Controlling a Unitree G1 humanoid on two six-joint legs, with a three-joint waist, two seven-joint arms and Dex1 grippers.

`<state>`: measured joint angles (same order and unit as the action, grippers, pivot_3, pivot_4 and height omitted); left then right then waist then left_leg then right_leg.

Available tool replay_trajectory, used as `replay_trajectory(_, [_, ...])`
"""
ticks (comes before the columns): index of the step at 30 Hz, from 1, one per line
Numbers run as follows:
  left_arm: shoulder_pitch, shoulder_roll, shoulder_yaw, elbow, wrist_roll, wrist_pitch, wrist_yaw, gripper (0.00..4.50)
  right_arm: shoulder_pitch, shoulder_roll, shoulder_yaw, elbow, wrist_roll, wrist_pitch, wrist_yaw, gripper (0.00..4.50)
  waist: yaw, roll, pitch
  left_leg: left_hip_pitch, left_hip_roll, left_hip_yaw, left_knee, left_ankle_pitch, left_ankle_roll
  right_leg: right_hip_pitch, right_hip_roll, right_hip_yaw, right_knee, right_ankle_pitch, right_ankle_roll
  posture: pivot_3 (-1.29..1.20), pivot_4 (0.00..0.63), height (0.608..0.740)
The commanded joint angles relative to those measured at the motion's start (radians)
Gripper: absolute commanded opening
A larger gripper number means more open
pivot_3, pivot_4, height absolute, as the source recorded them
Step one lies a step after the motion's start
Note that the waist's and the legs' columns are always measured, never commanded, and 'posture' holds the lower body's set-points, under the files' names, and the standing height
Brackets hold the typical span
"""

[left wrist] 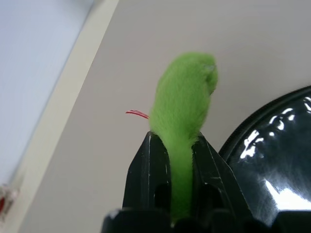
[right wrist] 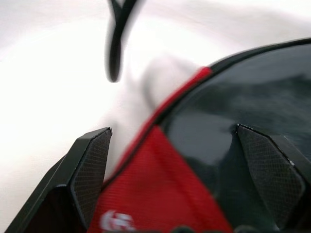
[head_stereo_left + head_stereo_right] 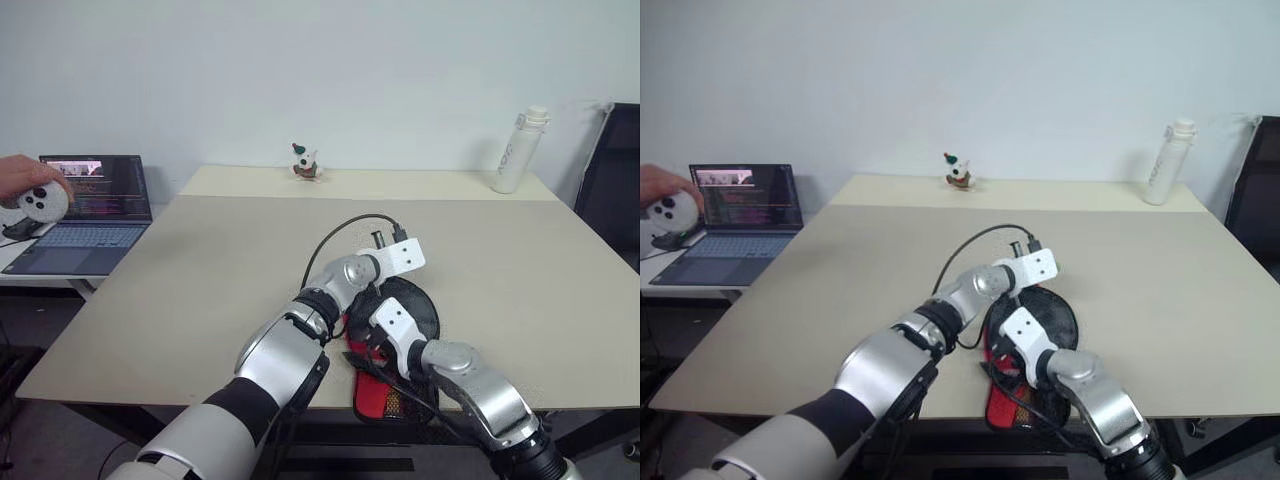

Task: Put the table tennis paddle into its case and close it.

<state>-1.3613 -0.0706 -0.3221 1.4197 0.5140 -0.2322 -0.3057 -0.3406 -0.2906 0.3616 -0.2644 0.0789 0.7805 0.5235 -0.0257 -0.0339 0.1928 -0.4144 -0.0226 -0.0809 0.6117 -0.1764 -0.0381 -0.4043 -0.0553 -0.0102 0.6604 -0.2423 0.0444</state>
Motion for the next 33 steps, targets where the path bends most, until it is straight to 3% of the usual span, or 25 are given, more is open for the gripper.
replay_trajectory(1, [-0.074, -0.046, -0.018, -0.045, 0.018, -0.079, 0.033, 0.08, 0.076, 0.005, 0.086, 0.069, 0.008, 0.118, 0.01, 4.5, 0.003, 0.0, 0.0, 0.0, 0.0, 0.0, 0.0, 0.0, 0.0, 0.0, 0.0, 0.0, 0.0, 0.0, 0.0, 0.0, 0.15, 0.74])
replay_trajectory(12, [-0.073, -0.043, -0.031, -0.039, 0.052, -0.072, 0.08, 0.08, 0.072, 0.024, 0.06, 0.083, -0.016, 0.091, -0.04, 4.5, 0.011, 0.0, -0.001, 0.0, 0.0, 0.0, 0.0, 0.0, 0.0, 0.0, -0.001, 0.0, -0.001, 0.0, 0.0, 0.0, 0.15, 0.74])
replay_trajectory(25, [-0.045, -0.029, -0.038, -0.036, 0.062, -0.065, 0.064, 0.08, 0.05, -0.036, -0.12, 0.082, 0.034, 0.065, -0.039, 4.5, 0.025, 0.0, -0.001, -0.001, -0.001, 0.0, 0.0, 0.0, 0.0, 0.0, -0.001, 0.0, -0.001, 0.0, 0.001, 0.0, 0.15, 0.74])
replay_trajectory(33, [-0.054, -0.036, -0.04, -0.034, 0.065, -0.05, 0.07, 0.08, 0.057, -0.028, -0.115, 0.093, 0.029, 0.093, -0.055, 4.5, 0.025, 0.0, -0.001, -0.001, -0.001, 0.0, 0.0, 0.0, 0.0, 0.0, -0.001, 0.0, -0.002, 0.001, 0.001, 0.0, 0.15, 0.74])
